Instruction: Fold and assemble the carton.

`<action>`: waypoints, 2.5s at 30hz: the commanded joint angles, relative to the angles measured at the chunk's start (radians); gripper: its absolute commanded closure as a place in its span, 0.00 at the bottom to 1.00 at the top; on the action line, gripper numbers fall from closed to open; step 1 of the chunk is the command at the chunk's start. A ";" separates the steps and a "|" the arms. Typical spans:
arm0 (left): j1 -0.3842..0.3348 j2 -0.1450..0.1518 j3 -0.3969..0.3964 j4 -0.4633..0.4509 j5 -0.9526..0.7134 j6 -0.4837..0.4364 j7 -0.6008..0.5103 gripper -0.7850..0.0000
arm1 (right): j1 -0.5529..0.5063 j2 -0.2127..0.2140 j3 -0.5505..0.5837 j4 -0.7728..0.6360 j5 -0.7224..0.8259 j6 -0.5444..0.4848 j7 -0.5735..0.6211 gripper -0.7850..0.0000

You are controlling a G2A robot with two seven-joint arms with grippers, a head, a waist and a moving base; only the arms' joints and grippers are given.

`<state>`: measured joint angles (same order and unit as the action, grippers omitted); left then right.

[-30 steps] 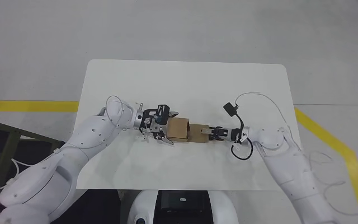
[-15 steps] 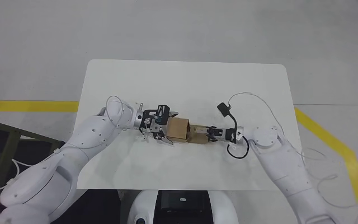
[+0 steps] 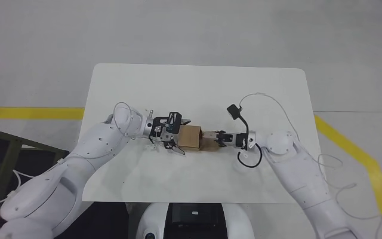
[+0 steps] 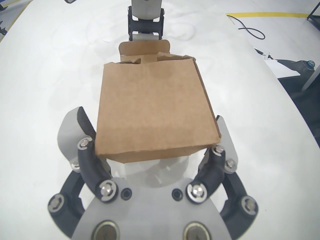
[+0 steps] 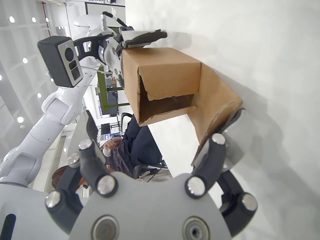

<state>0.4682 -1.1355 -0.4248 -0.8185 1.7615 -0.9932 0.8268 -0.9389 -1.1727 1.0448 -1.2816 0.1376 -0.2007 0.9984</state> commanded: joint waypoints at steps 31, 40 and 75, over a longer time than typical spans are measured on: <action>0.009 0.003 -0.019 0.004 0.005 -0.006 -0.006 0.00 | 0.012 -0.028 -0.047 0.002 0.143 -0.029 -0.046 0.21; 0.011 0.003 -0.020 0.007 0.005 -0.009 -0.009 0.00 | 0.024 -0.032 -0.051 0.042 0.163 -0.051 -0.019 0.55; 0.016 0.005 -0.025 0.007 0.014 -0.013 -0.013 0.00 | 0.033 -0.029 -0.036 0.120 0.080 -0.045 -0.054 0.76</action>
<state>0.4842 -1.1310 -0.4497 -0.8109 1.7752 -1.0067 0.8132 -0.9043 -1.2027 1.0075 -1.1579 0.2226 -0.2463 0.9476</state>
